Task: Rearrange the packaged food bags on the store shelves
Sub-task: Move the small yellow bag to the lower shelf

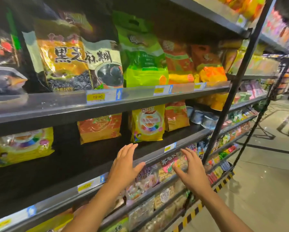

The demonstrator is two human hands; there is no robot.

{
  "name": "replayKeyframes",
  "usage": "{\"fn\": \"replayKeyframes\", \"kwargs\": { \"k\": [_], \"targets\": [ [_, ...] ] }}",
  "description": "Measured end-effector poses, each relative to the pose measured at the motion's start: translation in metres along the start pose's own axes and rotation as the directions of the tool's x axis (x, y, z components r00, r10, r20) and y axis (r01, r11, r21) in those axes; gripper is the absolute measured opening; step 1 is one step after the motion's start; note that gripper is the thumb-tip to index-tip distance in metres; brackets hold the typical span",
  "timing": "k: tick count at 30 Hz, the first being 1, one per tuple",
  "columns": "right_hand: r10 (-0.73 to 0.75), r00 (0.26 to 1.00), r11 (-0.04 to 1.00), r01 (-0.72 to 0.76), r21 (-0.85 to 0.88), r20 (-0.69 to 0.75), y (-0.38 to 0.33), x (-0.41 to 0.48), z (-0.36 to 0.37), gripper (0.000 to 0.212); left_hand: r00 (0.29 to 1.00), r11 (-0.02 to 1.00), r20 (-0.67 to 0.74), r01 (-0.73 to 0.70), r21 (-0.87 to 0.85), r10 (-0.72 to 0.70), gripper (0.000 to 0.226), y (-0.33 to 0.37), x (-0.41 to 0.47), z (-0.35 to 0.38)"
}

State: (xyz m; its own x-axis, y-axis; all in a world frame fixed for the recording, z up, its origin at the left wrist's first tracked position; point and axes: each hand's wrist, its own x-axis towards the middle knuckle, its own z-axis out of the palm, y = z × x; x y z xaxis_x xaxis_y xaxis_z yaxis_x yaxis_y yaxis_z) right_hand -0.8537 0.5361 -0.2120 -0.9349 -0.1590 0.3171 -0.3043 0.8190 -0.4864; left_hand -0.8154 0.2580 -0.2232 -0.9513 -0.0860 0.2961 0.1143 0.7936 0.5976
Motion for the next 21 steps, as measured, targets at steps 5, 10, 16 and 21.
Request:
{"fn": "replayKeyframes", "kwargs": {
  "k": [5,10,16,21],
  "targets": [
    [-0.008,1.0,0.998,0.006,0.067,0.023,0.009,0.059,0.018,0.074,0.987,0.988,0.047,0.154,-0.024,-0.152,0.089,-0.011,0.042,0.009],
    [-0.037,0.997,0.986,0.026,0.165,0.068,0.015,0.114,0.042,0.076,0.92,0.928,0.152,0.372,-0.036,-0.362,0.106,-0.03,0.09,0.022],
    [-0.076,0.986,0.945,0.023,0.326,0.151,0.028,0.187,0.059,0.082,0.833,0.828,0.221,0.542,-0.144,-0.507,0.11,-0.037,0.145,0.04],
    [0.034,0.968,0.937,-0.117,0.329,0.25,0.035,0.245,0.07,0.033,0.815,0.791,0.101,0.579,-0.198,-0.571,0.119,-0.04,0.184,0.058]
  ]
}}
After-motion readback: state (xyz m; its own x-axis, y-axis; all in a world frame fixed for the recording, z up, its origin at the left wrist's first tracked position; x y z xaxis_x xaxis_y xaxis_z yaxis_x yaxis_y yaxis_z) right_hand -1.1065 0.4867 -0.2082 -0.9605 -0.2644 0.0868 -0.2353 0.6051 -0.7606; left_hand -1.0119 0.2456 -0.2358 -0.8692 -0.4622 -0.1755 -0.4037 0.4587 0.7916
